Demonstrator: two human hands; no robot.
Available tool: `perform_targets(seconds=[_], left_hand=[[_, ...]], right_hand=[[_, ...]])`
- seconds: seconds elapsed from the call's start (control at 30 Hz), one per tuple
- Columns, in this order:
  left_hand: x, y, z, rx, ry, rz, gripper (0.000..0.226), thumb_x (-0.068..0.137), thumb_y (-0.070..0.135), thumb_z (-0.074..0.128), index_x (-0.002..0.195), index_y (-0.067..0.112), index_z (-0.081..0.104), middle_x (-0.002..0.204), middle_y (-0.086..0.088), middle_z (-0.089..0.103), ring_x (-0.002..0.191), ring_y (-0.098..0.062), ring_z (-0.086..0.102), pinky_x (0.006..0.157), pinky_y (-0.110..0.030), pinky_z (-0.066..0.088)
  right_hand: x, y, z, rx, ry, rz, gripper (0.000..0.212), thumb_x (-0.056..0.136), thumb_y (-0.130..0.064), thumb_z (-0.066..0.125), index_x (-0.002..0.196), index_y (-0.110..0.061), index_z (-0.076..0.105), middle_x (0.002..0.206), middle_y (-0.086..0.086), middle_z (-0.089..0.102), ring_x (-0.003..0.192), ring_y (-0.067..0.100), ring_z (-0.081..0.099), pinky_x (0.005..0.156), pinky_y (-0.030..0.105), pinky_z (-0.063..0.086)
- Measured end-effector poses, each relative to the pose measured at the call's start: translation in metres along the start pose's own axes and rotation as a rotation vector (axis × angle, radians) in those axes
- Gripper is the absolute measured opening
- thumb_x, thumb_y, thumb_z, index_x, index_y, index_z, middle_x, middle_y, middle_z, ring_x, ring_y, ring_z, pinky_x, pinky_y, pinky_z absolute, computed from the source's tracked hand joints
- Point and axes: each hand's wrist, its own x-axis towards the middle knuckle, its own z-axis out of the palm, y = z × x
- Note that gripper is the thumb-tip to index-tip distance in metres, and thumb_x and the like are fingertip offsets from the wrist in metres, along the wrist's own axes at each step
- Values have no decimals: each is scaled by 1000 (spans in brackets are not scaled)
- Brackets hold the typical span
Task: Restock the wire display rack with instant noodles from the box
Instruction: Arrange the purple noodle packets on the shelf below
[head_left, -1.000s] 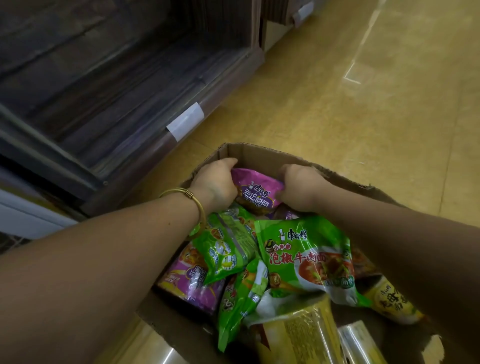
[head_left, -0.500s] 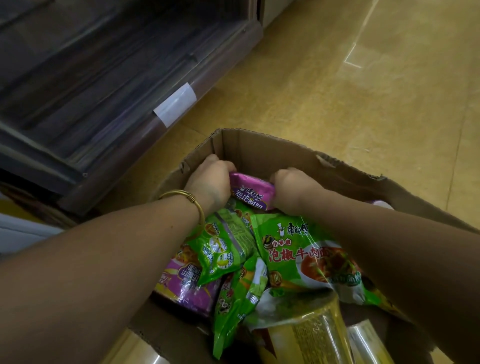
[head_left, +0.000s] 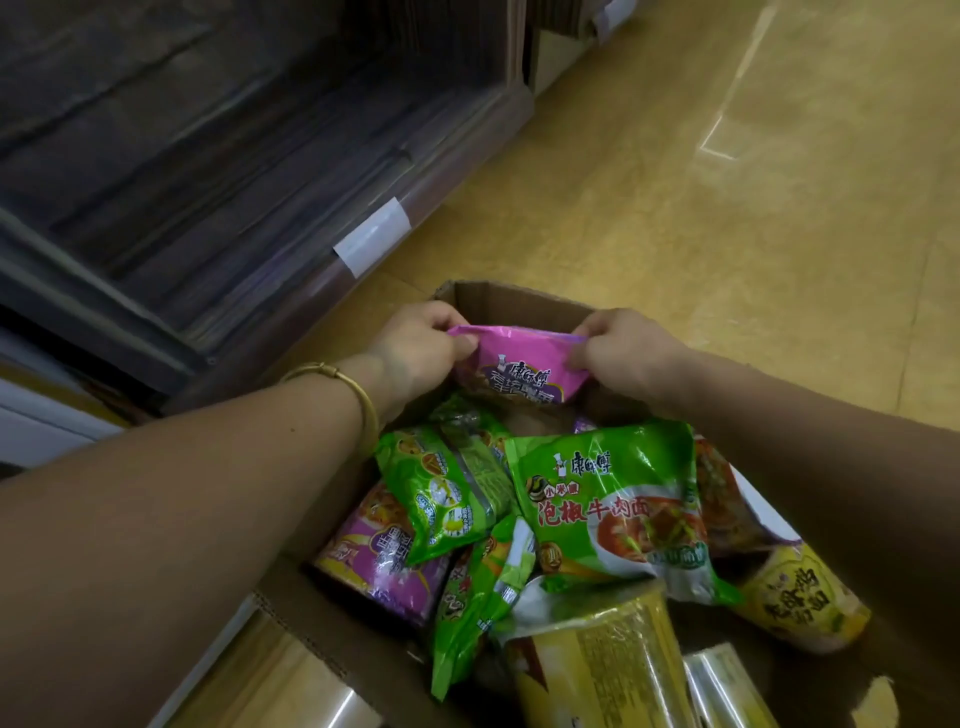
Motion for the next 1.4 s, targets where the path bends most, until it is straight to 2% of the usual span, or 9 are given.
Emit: perform_targets(seconds=[0.07, 0.2, 0.33, 0.5, 0.7, 0.9, 1.03, 1.17, 1.4], left_hand=[[-4, 8, -8, -122, 9, -13, 17, 90, 19, 67, 72, 19, 65, 78, -1, 65, 80, -19, 58, 75, -33, 45], [-17, 30, -20, -347, -35, -59, 13, 97, 19, 58, 85, 18, 61, 92, -14, 62, 83, -26, 54, 62, -28, 41], [-32, 43, -25, -404, -92, -81, 13, 99, 22, 55, 87, 20, 60, 92, -13, 62, 87, -28, 56, 73, -36, 55], [-43, 56, -31, -441, -153, -72, 13, 100, 25, 54, 88, 23, 59, 80, -1, 70, 73, -20, 68, 80, -37, 53], [-53, 64, -30, -485, -196, -56, 29, 84, 42, 69, 106, 24, 63, 92, 0, 75, 72, -15, 71, 77, -32, 54], [-73, 60, -21, -446, -315, -107, 63, 57, 16, 82, 116, 15, 61, 106, -3, 75, 94, -19, 71, 81, -35, 54], [-76, 61, -16, -510, -244, -121, 54, 71, -3, 77, 122, 8, 60, 110, -11, 73, 96, -25, 72, 88, -42, 58], [-83, 61, -24, -574, -237, -135, 46, 78, -10, 70, 120, 4, 58, 105, -13, 73, 78, -20, 74, 59, -30, 59], [-107, 59, -42, -589, -289, -176, 43, 77, 0, 72, 118, 6, 61, 106, -11, 74, 83, -21, 74, 61, -31, 59]], right_hand=[[-4, 2, -9, 233, 21, 17, 4, 86, -20, 71, 89, -17, 69, 77, 4, 65, 80, 21, 59, 69, 28, 47], [-25, 4, -27, 485, -107, -28, 43, 78, -41, 79, 112, -20, 65, 107, 2, 71, 96, 12, 63, 82, 32, 49], [-44, 7, -38, 595, -218, -98, 71, 64, -42, 77, 128, -17, 58, 117, 3, 71, 106, 19, 68, 94, 38, 50], [-54, 17, -38, 576, -205, -181, 52, 71, -9, 84, 118, -9, 62, 104, 7, 76, 96, 22, 74, 86, 35, 60], [-61, 21, -44, 734, -97, -165, 23, 84, -7, 74, 106, -8, 66, 100, 11, 77, 96, 29, 73, 86, 41, 60], [-70, 23, -51, 824, -145, -142, 31, 89, -18, 70, 115, -1, 64, 110, 20, 73, 104, 37, 70, 101, 56, 49], [-83, 15, -56, 852, -178, -128, 38, 87, -28, 67, 116, -3, 64, 108, 20, 73, 102, 36, 71, 98, 54, 52], [-92, 7, -60, 832, -215, -67, 47, 95, -47, 56, 119, -8, 64, 108, 15, 75, 101, 34, 72, 92, 48, 56], [-99, -5, -54, 759, -96, 31, 66, 93, -54, 54, 119, 7, 58, 113, 32, 67, 107, 55, 61, 100, 66, 43]])
